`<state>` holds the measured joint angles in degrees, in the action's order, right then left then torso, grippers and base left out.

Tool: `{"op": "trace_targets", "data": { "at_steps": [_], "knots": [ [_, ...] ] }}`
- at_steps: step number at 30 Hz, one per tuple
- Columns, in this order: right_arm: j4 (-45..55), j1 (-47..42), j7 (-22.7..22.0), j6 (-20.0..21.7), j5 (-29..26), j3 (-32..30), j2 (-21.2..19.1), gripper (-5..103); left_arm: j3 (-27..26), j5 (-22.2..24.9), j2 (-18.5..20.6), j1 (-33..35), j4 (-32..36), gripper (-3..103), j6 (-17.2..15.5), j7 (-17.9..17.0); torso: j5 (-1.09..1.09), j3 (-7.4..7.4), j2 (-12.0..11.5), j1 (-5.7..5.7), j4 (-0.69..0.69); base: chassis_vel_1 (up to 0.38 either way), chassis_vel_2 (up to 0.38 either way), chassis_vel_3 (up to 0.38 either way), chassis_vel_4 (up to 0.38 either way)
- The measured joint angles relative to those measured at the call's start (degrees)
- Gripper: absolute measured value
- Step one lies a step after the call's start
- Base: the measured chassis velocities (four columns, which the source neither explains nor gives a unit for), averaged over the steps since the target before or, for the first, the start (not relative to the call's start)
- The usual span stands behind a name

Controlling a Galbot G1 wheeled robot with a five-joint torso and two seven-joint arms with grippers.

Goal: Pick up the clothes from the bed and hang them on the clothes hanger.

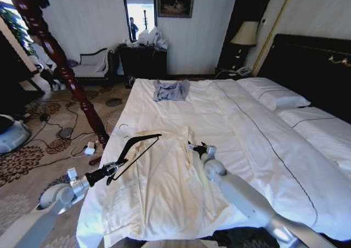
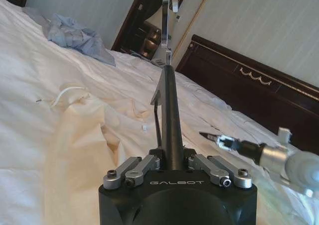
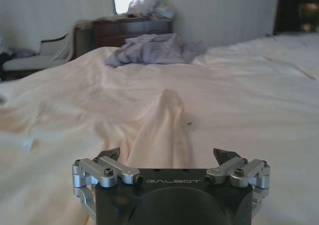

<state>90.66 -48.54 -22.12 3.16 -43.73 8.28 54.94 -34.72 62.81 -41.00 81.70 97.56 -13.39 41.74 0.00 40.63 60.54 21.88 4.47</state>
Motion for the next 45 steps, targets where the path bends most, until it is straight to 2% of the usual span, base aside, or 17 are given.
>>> {"op": "trace_targets", "data": {
  "at_steps": [7, 10, 12, 15, 16, 17, 18, 19, 21, 24, 26, 32, 34, 38, 41, 43, 45],
  "knots": [
    [1.24, -3.90, 3.05, -2.94, 5.84, -0.40, -0.70, 101, -0.37, -0.26, -0.17, 0.32, 0.45, 18, 0.04, -0.19, 0.01, 0.00, 0.00, 0.00, -0.01, 0.000, 0.000, 0.000, 0.000],
    [0.21, -4.26, 3.89, -3.83, 9.75, -0.51, -0.49, 91, -0.56, -0.79, -0.59, 0.72, 0.80, 18, 0.14, -0.35, 0.00, 0.00, 0.00, 0.00, -0.02, 0.000, 0.000, 0.000, 0.000],
    [-0.32, -4.25, 3.91, -3.90, 11.35, -0.51, -0.36, 91, -0.68, -0.97, -0.78, 0.88, 0.97, 18, 0.15, -0.39, 0.00, 0.00, 0.00, 0.00, -0.02, 0.000, 0.000, 0.000, 0.000],
    [-0.89, -4.19, 4.03, -3.66, 14.66, -0.52, -0.21, 75, -1.13, -1.29, -1.12, 1.49, 1.51, 18, 0.20, -0.41, 0.00, 0.00, 0.00, 0.00, -0.02, 0.000, 0.000, 0.000, 0.000],
    [-0.84, -4.18, 4.04, -3.21, 14.97, -0.46, -0.25, 75, -1.35, -1.41, -1.15, 1.73, 1.68, 18, 0.26, -0.42, 0.00, 0.00, 0.00, 0.00, -0.02, 0.000, 0.000, 0.000, 0.000],
    [-0.84, -4.18, 4.04, -3.21, 14.97, -0.46, -0.25, 75, -1.35, -1.41, -1.15, 1.73, 1.68, 18, 0.26, -0.42, 0.00, 0.00, 0.00, 0.00, -0.02, 0.000, 0.000, 0.000, 0.000],
    [-0.71, -4.17, 4.04, -2.47, 15.08, -0.29, -0.28, 64, -1.59, -1.56, -1.15, 2.03, 1.80, 18, 0.34, -0.43, 0.00, 0.00, 0.00, 0.00, -0.01, 0.000, 0.000, 0.000, 0.000],
    [-0.68, -4.16, 4.04, -2.25, 15.07, -0.24, -0.27, 64, -1.70, -1.62, -1.15, 2.17, 1.86, 18, 0.38, -0.43, 0.00, 0.00, 0.00, 0.00, -0.01, 0.000, 0.000, 0.000, 0.000],
    [-0.53, -4.14, 3.92, -1.16, 14.21, 0.13, -0.21, 53, -2.19, -1.83, -1.12, 2.67, 2.03, 18, 0.59, -0.43, 0.00, 0.00, 0.00, 0.00, -0.02, 0.000, 0.000, 0.000, 0.000],
    [0.10, -4.17, 3.82, -0.37, 11.91, 0.37, -0.14, 48, -2.50, -1.95, -1.05, 2.91, 2.09, 18, 0.79, -0.42, 0.00, 0.00, 0.00, 0.00, -0.02, 0.000, 0.000, 0.000, 0.000],
    [1.04, -4.28, 3.48, 0.53, 7.75, 0.48, -0.07, 37, -2.57, -2.05, -1.10, 2.96, 2.07, 18, 0.98, -0.42, 0.00, 0.00, 0.00, 0.00, -0.01, 0.000, 0.000, 0.000, 0.000],
    [0.82, -4.31, 3.44, 0.60, 6.23, 0.12, -0.14, 20, -2.23, -2.44, -1.55, 2.66, 1.69, 18, 1.13, -0.42, 0.00, 0.00, 0.00, 0.00, -0.02, 0.000, 0.000, 0.000, 0.000],
    [0.46, -4.41, 3.46, 0.39, 6.39, -0.46, -0.31, 4, -1.90, -2.61, -1.79, 2.44, 1.50, 18, 1.17, -0.42, 0.00, 0.01, 0.00, 0.00, -0.01, 0.000, 0.000, 0.000, 0.000],
    [0.23, -4.49, 3.86, -0.37, 7.11, -1.22, -0.41, 1, -1.73, -2.70, -1.84, 2.38, 1.33, 18, 1.21, -0.42, 0.00, 0.01, 0.00, 0.00, -0.01, 0.000, 0.000, 0.000, 0.000],
    [-0.53, -4.33, 6.96, -4.56, 9.11, -2.51, -0.21, 0, -1.63, -2.73, -2.12, 2.44, 1.22, 18, 1.26, -0.39, 0.00, 0.01, 0.00, 0.00, -0.01, 0.000, 0.000, 0.000, 0.000],
    [-0.61, -4.30, 7.69, -5.47, 9.43, -2.77, -0.14, 0, -1.63, -2.74, -2.22, 2.48, 1.24, 18, 1.27, -0.38, 0.00, 0.01, 0.00, 0.00, -0.01, 0.000, 0.000, 0.000, 0.000],
    [-0.62, -4.34, 11.25, -9.83, 10.00, -3.47, 0.02, 0, -1.63, -2.99, -3.07, 2.89, 1.47, 18, 1.29, -0.21, 0.00, 0.01, 0.00, 0.00, -0.01, 0.000, 0.000, 0.000, 0.000]
  ]
}}
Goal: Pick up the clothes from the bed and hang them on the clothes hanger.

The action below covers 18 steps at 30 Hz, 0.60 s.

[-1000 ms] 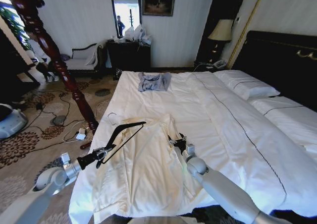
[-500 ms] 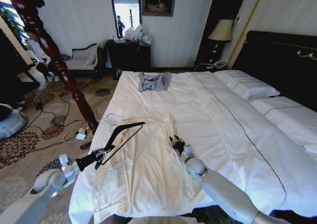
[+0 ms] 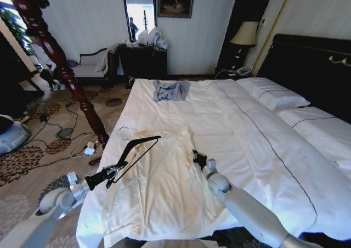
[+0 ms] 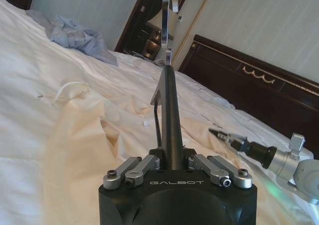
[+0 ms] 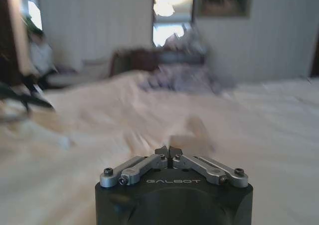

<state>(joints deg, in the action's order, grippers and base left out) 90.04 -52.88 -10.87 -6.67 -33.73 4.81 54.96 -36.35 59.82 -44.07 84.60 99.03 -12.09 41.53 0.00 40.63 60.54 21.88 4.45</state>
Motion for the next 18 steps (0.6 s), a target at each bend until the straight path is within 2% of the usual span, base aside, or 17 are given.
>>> {"op": "trace_targets", "data": {
  "at_steps": [3, 7, 9, 12, 13, 16, 17, 18],
  "knots": [
    [0.29, -0.34, 2.64, -2.25, 0.27, -0.25, 0.00, 0, -0.07, -0.24, -0.66, 0.38, 0.17, 18, 0.02, 0.14, -0.01, 0.00, 0.00, 0.00, 0.00, 0.000, 0.000, 0.000, 0.000],
    [1.26, -2.21, 9.07, -7.26, 1.47, -0.35, -0.10, 0, -0.22, -0.72, -1.69, 1.31, 0.97, 18, 0.12, 0.60, 0.00, 0.00, 0.00, 0.00, 0.00, 0.000, 0.000, 0.000, 0.000],
    [1.35, -2.64, 10.17, -8.14, 1.76, -0.35, -0.10, 0, -0.22, -0.84, -1.78, 1.41, 1.04, 18, 0.14, 0.64, 0.00, 0.00, 0.00, 0.00, 0.00, 0.000, 0.000, 0.000, 0.000],
    [1.53, -4.80, 15.92, -11.41, 3.55, -0.55, -0.46, 0, -0.19, -1.24, -1.85, 1.50, 0.85, 18, 0.25, 0.81, 0.00, 0.00, 0.00, 0.00, 0.00, 0.000, 0.000, 0.000, 0.000],
    [1.53, -4.80, 15.92, -11.41, 3.55, -0.55, -0.46, 0, -0.19, -1.24, -1.85, 1.50, 0.85, 18, 0.25, 0.81, 0.00, 0.00, 0.00, 0.00, 0.00, 0.000, 0.000, 0.000, 0.000],
    [0.73, -7.37, 21.71, -14.55, 7.09, -1.52, -1.18, 0, -0.21, -1.50, -1.54, 1.62, 0.22, 18, 0.37, 1.18, 0.00, -0.01, 0.00, 0.00, 0.00, 0.000, 0.000, 0.000, 0.000],
    [0.73, -7.37, 21.71, -14.55, 7.09, -1.52, -1.18, 0, -0.21, -1.50, -1.54, 1.62, 0.22, 18, 0.37, 1.18, 0.00, -0.01, 0.00, 0.00, 0.00, 0.000, 0.000, 0.000, 0.000],
    [0.37, -8.57, 23.54, -15.52, 8.67, -1.94, -1.48, 0, -0.29, -1.58, -1.35, 1.75, -0.08, 18, 0.42, 1.39, 0.00, -0.01, 0.00, 0.00, 0.01, 0.000, 0.000, 0.000, 0.000]
  ]
}}
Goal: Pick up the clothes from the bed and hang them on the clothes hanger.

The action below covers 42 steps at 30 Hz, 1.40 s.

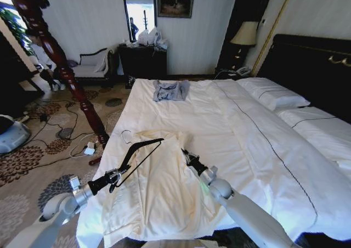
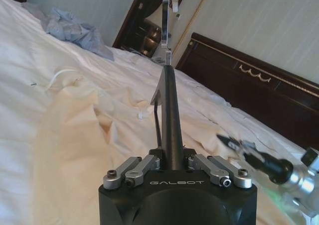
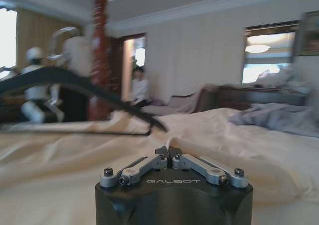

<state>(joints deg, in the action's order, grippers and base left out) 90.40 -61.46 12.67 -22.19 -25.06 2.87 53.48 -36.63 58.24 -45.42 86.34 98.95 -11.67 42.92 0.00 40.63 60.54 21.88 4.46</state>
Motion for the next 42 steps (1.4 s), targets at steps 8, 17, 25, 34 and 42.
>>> {"op": "trace_targets", "data": {
  "at_steps": [8, 17, 25, 34, 42],
  "knots": [
    [-1.36, -3.53, 5.68, -3.98, 3.64, -1.40, -0.83, 0, -0.49, -0.18, 0.83, -0.47, -1.83, 18, 0.28, 0.51, 0.00, 0.00, 0.00, 0.00, 0.00, 0.000, 0.000, 0.000, 0.000],
    [1.57, -0.11, 4.16, -6.86, -21.63, 1.66, 0.49, 24, 0.28, 0.27, 1.16, -1.26, -2.01, 18, 0.29, 0.51, 0.00, 0.00, 0.00, 0.01, -0.01, 0.000, 0.000, 0.000, 0.000],
    [4.39, 8.51, -17.54, 5.48, -44.64, 1.68, 4.16, 51, 0.25, 0.28, 1.54, -1.51, -2.48, 18, 0.36, 0.57, -0.01, 0.00, 0.00, 0.01, -0.02, 0.000, 0.000, 0.000, 0.000],
    [-5.71, 19.85, -30.54, 25.27, -58.01, -0.25, 10.64, 89, -0.41, 0.53, 1.59, -1.12, -1.06, 18, 0.48, 0.57, -0.01, 0.01, -0.01, 0.01, -0.01, 0.000, 0.000, 0.000, 0.000],
    [-10.43, 23.81, -37.33, 29.42, -58.10, -0.36, 15.14, 99, -0.51, 0.56, 1.50, -0.98, -0.15, 18, 0.51, 0.47, -0.01, 0.01, -0.01, 0.01, -0.01, 0.000, 0.000, 0.000, 0.000]
  ]
}}
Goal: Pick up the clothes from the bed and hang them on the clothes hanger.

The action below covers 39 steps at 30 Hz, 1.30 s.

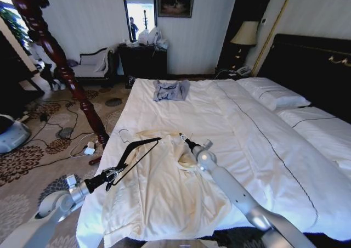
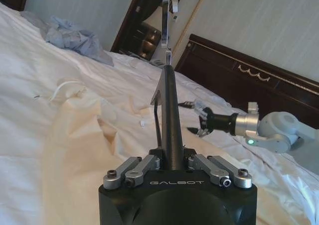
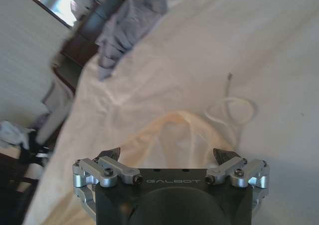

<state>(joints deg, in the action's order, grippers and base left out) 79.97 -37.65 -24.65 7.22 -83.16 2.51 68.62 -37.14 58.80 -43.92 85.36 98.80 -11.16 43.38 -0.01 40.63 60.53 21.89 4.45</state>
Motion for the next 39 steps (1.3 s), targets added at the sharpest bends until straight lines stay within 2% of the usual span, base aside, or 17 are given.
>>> {"op": "trace_targets", "data": {
  "at_steps": [2, 6, 10, 15, 18, 21, 24, 26, 29, 30, 33, 36, 39],
  "knots": [
    [-0.14, -0.02, -2.64, 0.55, 1.37, 0.10, 0.73, 100, -0.09, 0.19, 0.05, 0.00, 0.35, 18, 0.01, -0.06, 0.01, 0.00, 0.00, 0.00, 0.01, 0.000, 0.000, 0.000, 0.000],
    [1.02, -0.91, -4.05, 0.23, 3.57, -0.43, 0.21, 100, -0.24, 0.31, 0.14, 0.12, 0.46, 18, 0.03, -0.05, 0.01, 0.00, 0.00, 0.00, 0.00, 0.000, 0.000, 0.000, 0.000],
    [2.74, -2.16, -6.33, 1.72, 4.65, -2.22, -1.06, 100, -0.32, 0.21, -0.21, 0.31, 0.39, 18, 0.06, 0.03, 0.01, -0.01, 0.00, -0.01, 0.04, 0.000, 0.000, 0.000, 0.000],
    [1.89, -2.55, -8.56, 3.61, 5.03, -2.95, -0.83, 103, -0.14, -0.50, -1.26, 0.31, -0.69, 18, 0.09, 0.03, 0.00, -0.01, 0.00, -0.01, -0.02, 0.000, 0.000, 0.000, 0.000],
    [1.17, -2.64, -8.77, 4.54, 4.35, -2.83, -0.19, 89, 0.19, -0.60, -1.34, -0.01, -0.82, 18, 0.10, -0.02, 0.00, -0.01, 0.01, -0.02, 0.03, 0.000, 0.000, 0.000, 0.000],
    [0.81, -2.48, -8.69, 4.94, 3.25, -2.81, 0.28, 84, 0.21, -0.58, -1.29, -0.08, -0.68, 18, 0.10, -0.10, 0.00, -0.01, 0.01, -0.01, 0.02, 0.000, 0.000, 0.000, 0.000],
    [-0.01, -1.82, -7.19, 4.91, 1.62, -2.91, 1.19, 68, -0.03, -0.53, -1.14, 0.09, -0.54, 18, 0.11, -0.15, 0.01, -0.01, 0.01, -0.01, 0.00, 0.000, 0.000, 0.000, 0.000],
    [-0.20, -1.71, -6.69, 4.74, 1.62, -2.91, 1.28, 68, -0.11, -0.54, -1.14, 0.19, -0.54, 18, 0.13, -0.14, 0.01, -0.01, 0.01, -0.01, 0.00, 0.000, 0.000, 0.000, 0.000],
    [-1.55, -0.96, -4.41, 3.85, 2.87, -2.34, 1.79, 51, -0.40, -0.72, -1.42, 0.52, -0.64, 18, 0.25, -0.05, 0.00, 0.00, 0.01, -0.01, 0.00, 0.000, 0.000, 0.000, 0.000],
    [-1.55, -0.96, -4.41, 3.85, 2.87, -2.34, 1.79, 51, -0.40, -0.72, -1.42, 0.52, -0.64, 18, 0.25, -0.05, 0.00, 0.00, 0.01, -0.01, 0.00, 0.000, 0.000, 0.000, 0.000],
    [-2.67, -0.33, -3.86, 2.88, 5.20, -1.55, 2.37, 35, -0.41, -0.98, -1.69, 0.69, -0.72, 18, 0.39, 0.05, 0.01, -0.01, 0.01, -0.01, 0.00, 0.000, 0.000, 0.000, 0.000],
    [-3.40, -0.14, -3.83, 1.92, 6.88, -1.17, 2.58, 30, -0.33, -0.94, -1.86, 0.79, -0.62, 18, 0.37, 0.05, 0.01, -0.01, 0.01, -0.01, 0.00, 0.000, 0.000, 0.000, 0.000],
    [-5.24, 0.20, -3.16, -0.85, 10.36, -0.89, 2.88, 13, -0.21, -0.87, -2.15, 1.23, -0.16, 18, 0.23, 0.07, 0.01, 0.00, 0.01, -0.01, 0.02, 0.000, 0.000, 0.000, 0.000]
  ]
}}
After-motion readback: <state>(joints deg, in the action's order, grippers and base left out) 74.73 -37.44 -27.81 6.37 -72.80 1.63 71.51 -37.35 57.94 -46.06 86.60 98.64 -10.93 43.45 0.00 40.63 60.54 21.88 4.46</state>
